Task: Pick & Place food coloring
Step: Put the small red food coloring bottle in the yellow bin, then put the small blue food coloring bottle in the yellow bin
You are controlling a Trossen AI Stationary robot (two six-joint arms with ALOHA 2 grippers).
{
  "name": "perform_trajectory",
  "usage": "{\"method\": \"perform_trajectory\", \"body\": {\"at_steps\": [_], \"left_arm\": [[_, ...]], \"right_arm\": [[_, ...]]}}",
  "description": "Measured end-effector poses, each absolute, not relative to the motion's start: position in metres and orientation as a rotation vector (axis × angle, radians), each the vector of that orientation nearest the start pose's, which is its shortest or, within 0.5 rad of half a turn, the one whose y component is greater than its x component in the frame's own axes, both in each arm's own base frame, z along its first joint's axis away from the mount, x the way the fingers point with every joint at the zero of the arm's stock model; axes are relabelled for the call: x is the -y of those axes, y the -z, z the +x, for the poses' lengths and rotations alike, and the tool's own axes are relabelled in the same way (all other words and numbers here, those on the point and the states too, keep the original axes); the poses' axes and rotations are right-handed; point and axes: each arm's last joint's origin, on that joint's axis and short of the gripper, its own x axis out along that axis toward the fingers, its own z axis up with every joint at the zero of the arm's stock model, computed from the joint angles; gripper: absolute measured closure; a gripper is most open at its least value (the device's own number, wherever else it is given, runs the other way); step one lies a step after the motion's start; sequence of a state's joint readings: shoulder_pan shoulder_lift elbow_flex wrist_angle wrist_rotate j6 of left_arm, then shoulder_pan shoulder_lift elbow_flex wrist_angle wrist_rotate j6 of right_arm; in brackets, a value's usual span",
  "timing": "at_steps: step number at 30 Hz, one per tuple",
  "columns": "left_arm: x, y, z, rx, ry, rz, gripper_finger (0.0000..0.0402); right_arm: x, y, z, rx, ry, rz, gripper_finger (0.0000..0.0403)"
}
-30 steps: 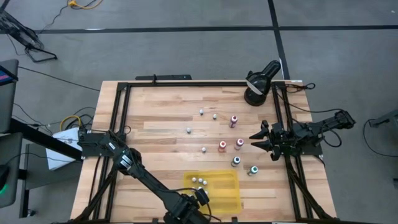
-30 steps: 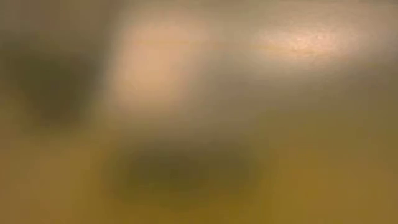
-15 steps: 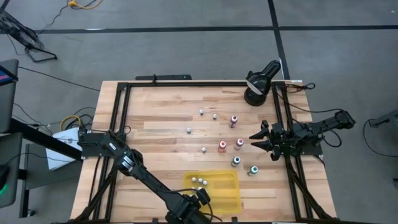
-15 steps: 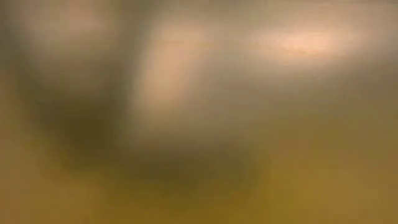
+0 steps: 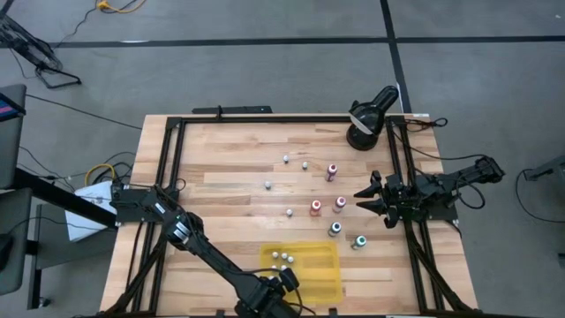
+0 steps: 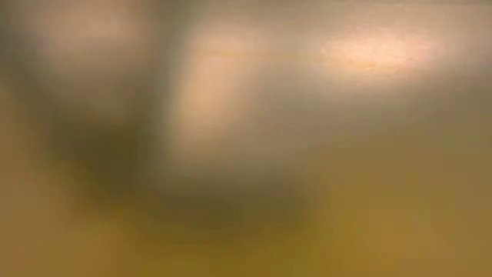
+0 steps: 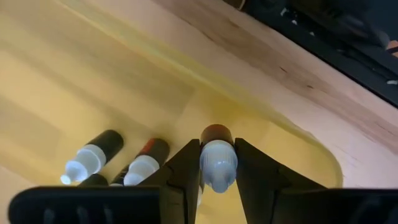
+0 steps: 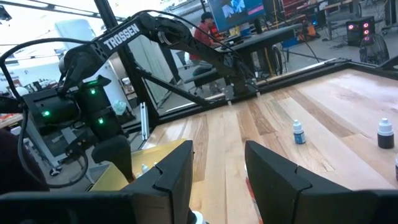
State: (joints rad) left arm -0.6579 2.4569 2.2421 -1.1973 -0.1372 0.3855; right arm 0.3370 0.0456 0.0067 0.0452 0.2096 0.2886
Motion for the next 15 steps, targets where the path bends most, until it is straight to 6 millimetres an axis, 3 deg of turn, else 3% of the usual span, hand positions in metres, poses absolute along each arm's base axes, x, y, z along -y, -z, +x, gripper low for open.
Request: {"method": "perform_trajectory", "body": {"at_steps": [15], "left_arm": [[0.2975, -0.1816, 0.3916, -1.234, 0.698, 0.883, 0.0263]], "right_arm": [[-0.0272, -0.1665, 0.0959, -0.013, -0.127, 0.29, 0.0264]]}}
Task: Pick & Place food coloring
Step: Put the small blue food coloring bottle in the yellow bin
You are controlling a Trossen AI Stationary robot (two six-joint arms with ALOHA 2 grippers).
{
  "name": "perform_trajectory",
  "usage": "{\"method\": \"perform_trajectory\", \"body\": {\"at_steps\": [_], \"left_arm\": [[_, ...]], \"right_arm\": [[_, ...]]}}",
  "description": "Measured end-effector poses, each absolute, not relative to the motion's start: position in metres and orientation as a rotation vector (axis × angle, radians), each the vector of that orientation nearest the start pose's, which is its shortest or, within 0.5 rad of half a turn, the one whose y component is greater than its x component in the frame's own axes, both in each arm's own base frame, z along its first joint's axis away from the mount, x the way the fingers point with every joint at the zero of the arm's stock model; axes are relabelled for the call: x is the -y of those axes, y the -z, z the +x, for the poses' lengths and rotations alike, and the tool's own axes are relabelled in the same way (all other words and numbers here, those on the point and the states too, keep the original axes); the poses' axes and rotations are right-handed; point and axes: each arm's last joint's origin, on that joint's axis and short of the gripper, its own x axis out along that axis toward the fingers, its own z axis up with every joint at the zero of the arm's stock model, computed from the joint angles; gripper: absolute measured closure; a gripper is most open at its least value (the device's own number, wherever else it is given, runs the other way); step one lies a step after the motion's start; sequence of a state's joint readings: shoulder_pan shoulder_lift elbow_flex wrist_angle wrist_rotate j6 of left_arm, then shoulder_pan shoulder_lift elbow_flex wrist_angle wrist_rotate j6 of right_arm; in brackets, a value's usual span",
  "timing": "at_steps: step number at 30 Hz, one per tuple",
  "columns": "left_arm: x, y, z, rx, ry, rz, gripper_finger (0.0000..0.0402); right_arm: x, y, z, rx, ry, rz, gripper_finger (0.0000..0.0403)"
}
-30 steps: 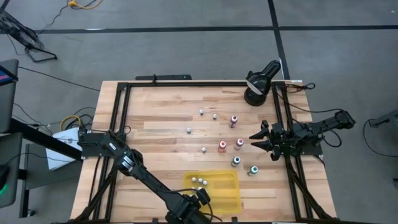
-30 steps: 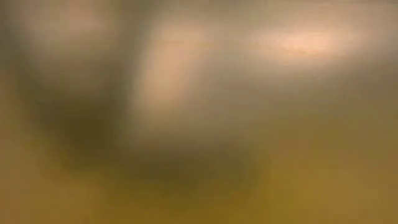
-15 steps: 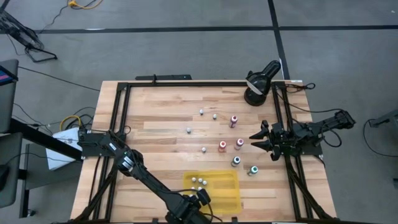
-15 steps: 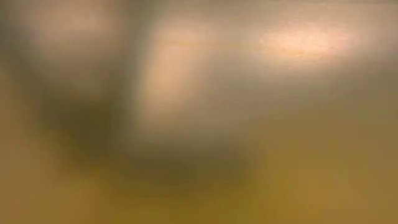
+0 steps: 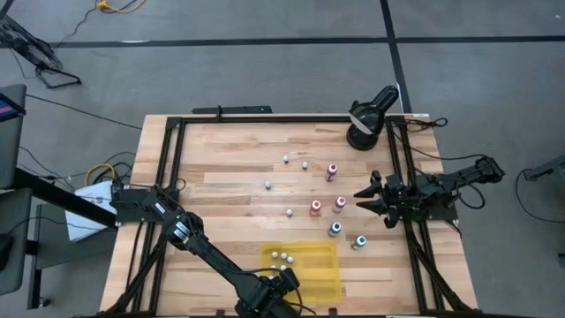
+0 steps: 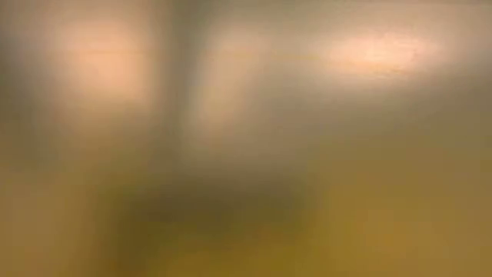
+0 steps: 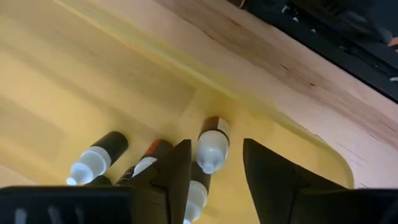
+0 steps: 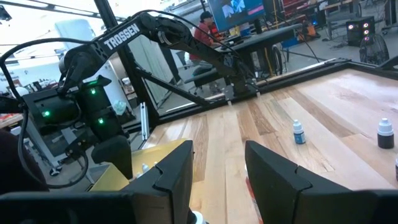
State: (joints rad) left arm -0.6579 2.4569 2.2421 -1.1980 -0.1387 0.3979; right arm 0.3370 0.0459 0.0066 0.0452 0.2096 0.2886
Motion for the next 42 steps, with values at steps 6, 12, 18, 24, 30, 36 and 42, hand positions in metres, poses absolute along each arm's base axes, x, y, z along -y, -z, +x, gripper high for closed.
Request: {"method": "perform_trajectory", "body": {"at_steps": [6, 12, 18, 24, 30, 36, 42], "left_arm": [[0.298, -0.182, 0.392, -1.234, 0.698, 0.883, 0.026], [0.297, -0.187, 0.391, -1.244, 0.699, 0.885, 0.026], [0.294, -0.201, 0.392, -1.246, 0.687, 0.87, 0.026], [0.292, -0.219, 0.391, -1.225, 0.678, 0.817, 0.026], [0.279, -0.244, 0.393, -1.185, 0.615, 0.728, 0.026], [0.255, -0.266, 0.4, -1.18, 0.461, 0.604, 0.026], [0.228, -0.286, 0.401, -1.189, 0.319, 0.556, 0.026]], "right_arm": [[-0.027, -0.167, 0.096, -0.013, -0.127, 0.29, 0.0266], [-0.027, -0.167, 0.096, -0.012, -0.127, 0.29, 0.0264], [-0.027, -0.167, 0.096, -0.012, -0.127, 0.29, 0.0266], [-0.027, -0.166, 0.096, -0.013, -0.127, 0.29, 0.0264], [-0.027, -0.167, 0.096, -0.012, -0.127, 0.29, 0.0266], [-0.027, -0.167, 0.096, -0.012, -0.127, 0.29, 0.0265], [-0.027, -0.167, 0.096, -0.013, -0.127, 0.29, 0.0265]]}}
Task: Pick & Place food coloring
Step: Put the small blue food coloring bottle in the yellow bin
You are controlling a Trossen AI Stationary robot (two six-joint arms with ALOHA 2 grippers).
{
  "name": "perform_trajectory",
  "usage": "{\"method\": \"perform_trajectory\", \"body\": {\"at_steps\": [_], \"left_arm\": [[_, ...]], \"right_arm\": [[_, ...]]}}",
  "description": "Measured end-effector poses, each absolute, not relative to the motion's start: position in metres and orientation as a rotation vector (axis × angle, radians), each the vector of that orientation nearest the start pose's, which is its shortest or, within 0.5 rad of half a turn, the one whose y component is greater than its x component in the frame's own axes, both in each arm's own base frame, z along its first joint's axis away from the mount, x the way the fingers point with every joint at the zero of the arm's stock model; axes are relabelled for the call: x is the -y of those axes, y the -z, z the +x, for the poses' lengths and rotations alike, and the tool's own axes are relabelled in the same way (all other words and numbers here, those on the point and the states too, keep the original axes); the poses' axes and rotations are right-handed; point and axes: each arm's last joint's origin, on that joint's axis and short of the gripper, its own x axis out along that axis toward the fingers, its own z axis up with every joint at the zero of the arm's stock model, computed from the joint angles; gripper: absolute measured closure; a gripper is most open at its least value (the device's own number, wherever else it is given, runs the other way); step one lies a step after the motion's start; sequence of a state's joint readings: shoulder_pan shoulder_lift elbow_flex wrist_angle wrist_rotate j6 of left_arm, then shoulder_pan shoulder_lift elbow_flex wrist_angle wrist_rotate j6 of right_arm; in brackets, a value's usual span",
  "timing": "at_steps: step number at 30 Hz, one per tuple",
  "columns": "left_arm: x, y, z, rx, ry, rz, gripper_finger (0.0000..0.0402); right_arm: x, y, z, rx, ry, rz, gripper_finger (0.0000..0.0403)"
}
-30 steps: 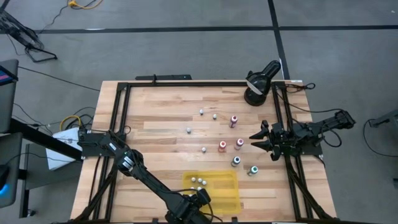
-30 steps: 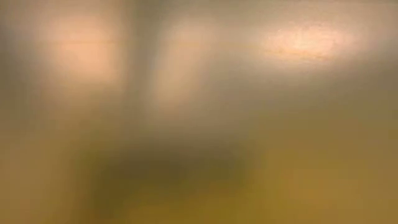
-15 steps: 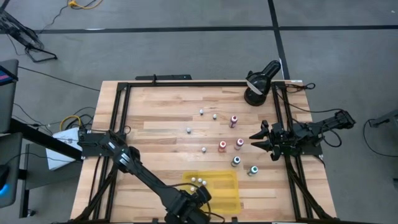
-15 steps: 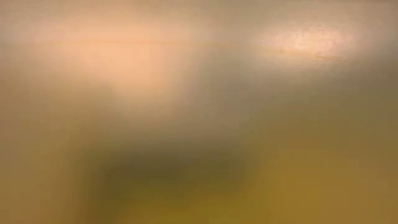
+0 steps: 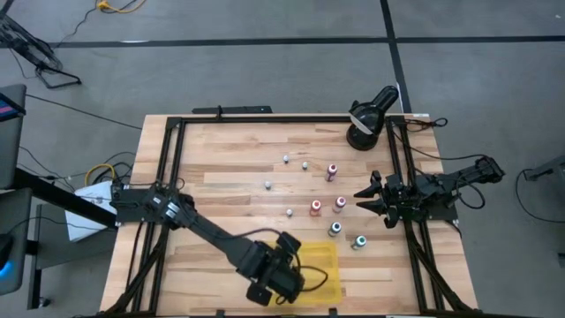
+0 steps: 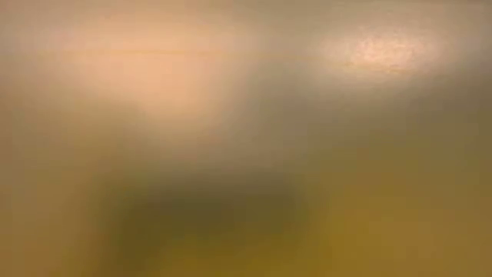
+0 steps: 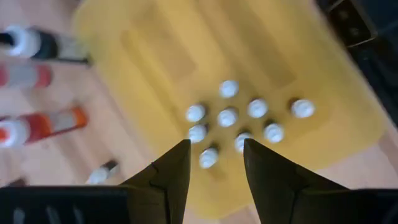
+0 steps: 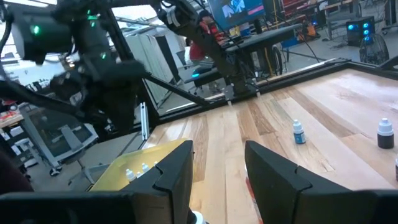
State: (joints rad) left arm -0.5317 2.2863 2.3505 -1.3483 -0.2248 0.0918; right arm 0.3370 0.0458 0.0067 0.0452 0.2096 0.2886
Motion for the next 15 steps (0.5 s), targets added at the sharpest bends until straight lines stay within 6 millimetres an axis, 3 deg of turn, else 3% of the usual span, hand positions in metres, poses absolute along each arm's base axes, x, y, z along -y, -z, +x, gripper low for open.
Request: {"method": "perform_trajectory", "body": {"at_steps": [6, 11, 15], "left_arm": [[0.185, -0.296, 0.409, -1.252, 0.248, 0.525, 0.026], [0.135, -0.315, 0.413, -1.245, 0.218, 0.59, 0.026], [0.1, -0.315, 0.41, -1.232, 0.209, 0.617, 0.026]], "right_arm": [[-0.027, -0.167, 0.096, -0.013, -0.127, 0.29, 0.0265], [-0.027, -0.166, 0.096, -0.013, -0.127, 0.29, 0.0266], [-0.027, -0.167, 0.096, -0.013, -0.127, 0.29, 0.0264]]}}
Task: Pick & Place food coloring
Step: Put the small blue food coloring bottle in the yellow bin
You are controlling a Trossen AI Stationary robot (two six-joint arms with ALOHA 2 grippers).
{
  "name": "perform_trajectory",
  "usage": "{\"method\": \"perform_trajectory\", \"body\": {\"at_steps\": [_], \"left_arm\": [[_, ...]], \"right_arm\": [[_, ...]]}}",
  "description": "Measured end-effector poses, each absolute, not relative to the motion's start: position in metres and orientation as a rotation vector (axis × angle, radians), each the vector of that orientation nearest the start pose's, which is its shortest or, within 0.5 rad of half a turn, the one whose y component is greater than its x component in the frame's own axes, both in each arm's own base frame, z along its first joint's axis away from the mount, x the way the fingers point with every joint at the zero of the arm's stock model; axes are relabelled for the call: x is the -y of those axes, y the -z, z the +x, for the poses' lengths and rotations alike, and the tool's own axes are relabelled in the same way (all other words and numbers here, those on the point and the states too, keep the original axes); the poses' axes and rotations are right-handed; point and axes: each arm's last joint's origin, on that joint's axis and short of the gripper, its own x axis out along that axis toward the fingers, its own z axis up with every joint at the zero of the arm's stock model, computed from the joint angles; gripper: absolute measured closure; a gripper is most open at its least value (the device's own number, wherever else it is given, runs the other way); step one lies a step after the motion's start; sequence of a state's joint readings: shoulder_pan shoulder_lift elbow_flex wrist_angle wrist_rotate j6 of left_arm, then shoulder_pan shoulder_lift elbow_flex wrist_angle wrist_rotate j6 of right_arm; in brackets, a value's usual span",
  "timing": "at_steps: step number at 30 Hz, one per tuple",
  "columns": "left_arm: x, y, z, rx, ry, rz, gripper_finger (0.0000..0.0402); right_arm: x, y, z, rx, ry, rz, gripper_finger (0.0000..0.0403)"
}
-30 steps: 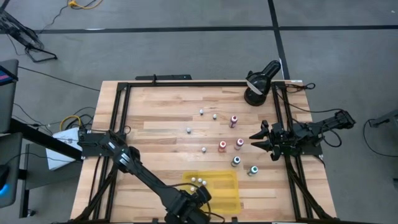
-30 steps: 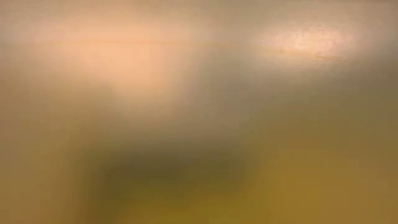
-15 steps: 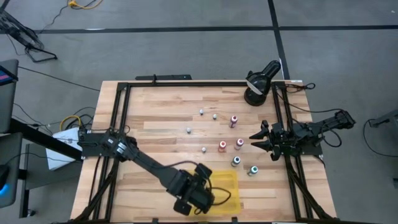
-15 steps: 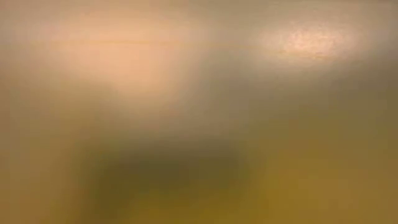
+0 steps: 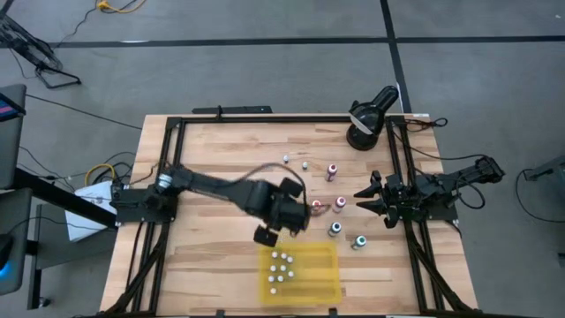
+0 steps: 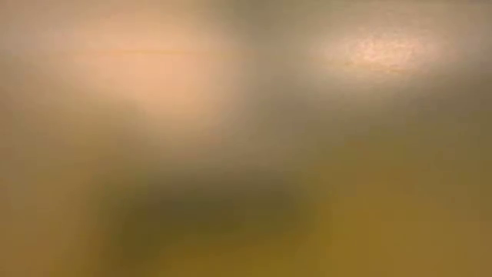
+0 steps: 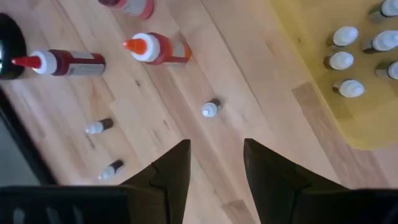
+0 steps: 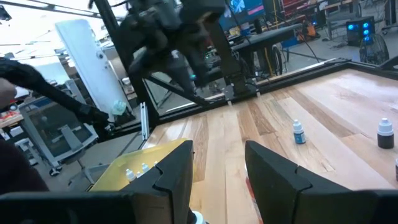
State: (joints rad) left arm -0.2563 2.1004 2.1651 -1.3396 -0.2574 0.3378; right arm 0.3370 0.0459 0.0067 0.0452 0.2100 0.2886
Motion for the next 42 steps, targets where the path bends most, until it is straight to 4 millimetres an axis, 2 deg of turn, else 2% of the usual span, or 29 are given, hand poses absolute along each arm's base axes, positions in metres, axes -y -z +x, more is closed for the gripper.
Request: {"method": "perform_trajectory", "body": {"at_steps": [3, 8, 12, 17, 23, 27, 35, 42], "left_arm": [[0.078, -0.31, 0.403, -1.192, 0.222, 0.554, 0.026], [0.049, -0.292, 0.38, -1.129, 0.17, 0.515, 0.026], [0.023, -0.27, 0.36, -1.198, 0.051, 0.454, 0.026], [0.001, -0.254, 0.353, -1.235, -0.022, 0.402, 0.026], [-0.016, -0.245, 0.355, -1.209, -0.049, 0.379, 0.026], [-0.025, -0.23, 0.354, -1.239, -0.043, 0.376, 0.026], [-0.033, -0.205, 0.348, -1.238, -0.03, 0.384, 0.026], [-0.04, -0.195, 0.347, -1.212, -0.048, 0.384, 0.026]], "right_arm": [[-0.027, -0.166, 0.096, -0.013, -0.127, 0.29, 0.0265], [-0.027, -0.167, 0.096, -0.013, -0.127, 0.29, 0.0266], [-0.027, -0.167, 0.096, -0.013, -0.127, 0.29, 0.0264], [-0.027, -0.167, 0.096, -0.012, -0.127, 0.29, 0.0266], [-0.027, -0.166, 0.096, -0.013, -0.127, 0.29, 0.0264], [-0.027, -0.167, 0.096, -0.013, -0.127, 0.29, 0.0266], [-0.027, -0.166, 0.096, -0.012, -0.127, 0.29, 0.0264], [-0.027, -0.167, 0.096, -0.012, -0.127, 0.29, 0.0265]]}}
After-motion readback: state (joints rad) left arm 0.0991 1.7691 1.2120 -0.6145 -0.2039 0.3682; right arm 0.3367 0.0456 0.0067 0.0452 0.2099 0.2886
